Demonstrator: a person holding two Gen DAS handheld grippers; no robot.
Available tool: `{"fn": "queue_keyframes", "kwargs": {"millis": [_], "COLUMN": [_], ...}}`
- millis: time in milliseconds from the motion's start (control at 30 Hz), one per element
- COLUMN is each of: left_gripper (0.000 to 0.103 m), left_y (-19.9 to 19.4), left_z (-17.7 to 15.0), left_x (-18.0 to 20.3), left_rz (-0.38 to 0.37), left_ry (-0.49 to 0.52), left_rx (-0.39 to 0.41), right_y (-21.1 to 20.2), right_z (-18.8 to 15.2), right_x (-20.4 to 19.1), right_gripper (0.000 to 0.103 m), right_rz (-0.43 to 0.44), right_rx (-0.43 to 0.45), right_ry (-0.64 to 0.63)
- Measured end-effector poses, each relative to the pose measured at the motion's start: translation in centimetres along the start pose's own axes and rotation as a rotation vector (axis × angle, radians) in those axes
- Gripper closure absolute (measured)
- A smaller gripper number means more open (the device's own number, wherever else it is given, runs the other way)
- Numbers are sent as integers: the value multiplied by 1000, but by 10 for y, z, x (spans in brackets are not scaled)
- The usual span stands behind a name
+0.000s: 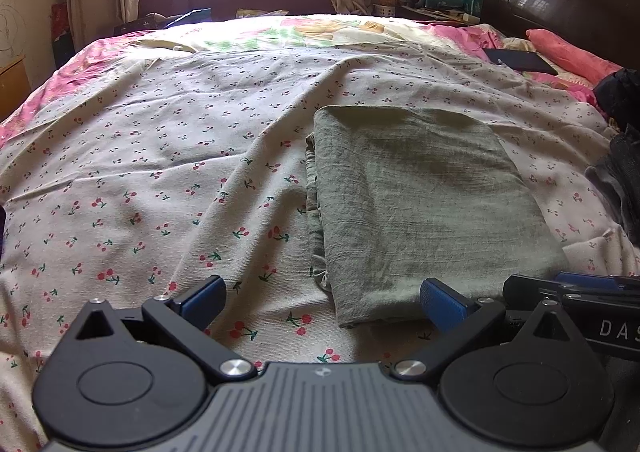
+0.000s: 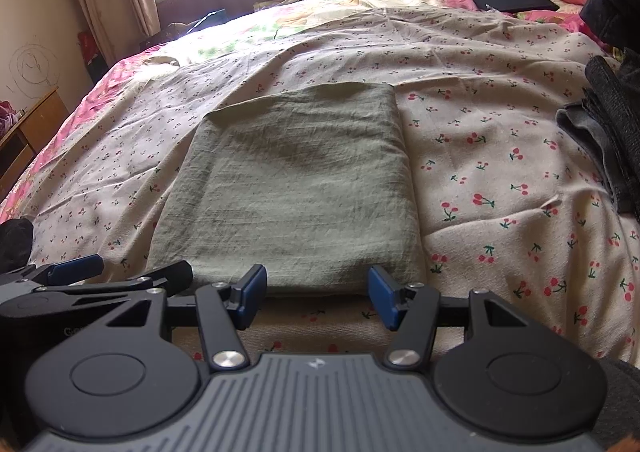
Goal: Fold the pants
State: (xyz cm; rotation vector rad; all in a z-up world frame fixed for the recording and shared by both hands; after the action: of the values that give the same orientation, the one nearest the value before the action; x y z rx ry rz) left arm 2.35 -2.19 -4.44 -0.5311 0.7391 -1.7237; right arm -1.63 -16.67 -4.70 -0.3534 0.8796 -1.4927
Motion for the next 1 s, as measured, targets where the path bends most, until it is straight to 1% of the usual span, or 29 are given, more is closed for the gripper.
{"fn": "queue_keyframes", "kwargs": {"millis": [600,767,1000], "left_gripper": [0,0,0], "left_y": [0,1,-2], "left_z": [0,-1,-1], "left_x": [0,-1,-1], "left_rz": [6,7,10], "left_ry": [-1,-13,-26], "left_rx": [-10,-22,-19], "right_y": [2,3,3], "right_z": [0,-1,0], "right_x": [2,2,3], "right_gripper": [45,45,45], "right_rz": [5,8,15], "right_rx": [-8,-9,-9], "right_ry": [14,16,23]}}
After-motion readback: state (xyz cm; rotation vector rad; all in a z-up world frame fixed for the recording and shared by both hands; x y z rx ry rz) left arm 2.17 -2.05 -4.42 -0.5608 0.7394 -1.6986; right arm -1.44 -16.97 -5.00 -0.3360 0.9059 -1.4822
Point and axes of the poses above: each gripper's, at about its wrist camera, not at the fingertips, and y roughly the way its jaws point, x to its right, z to its top, the point moved 8 cm from there along y, roughly the way its jaws point, and after that the axes turned 4 degrees about z, right-handed, at the moved point
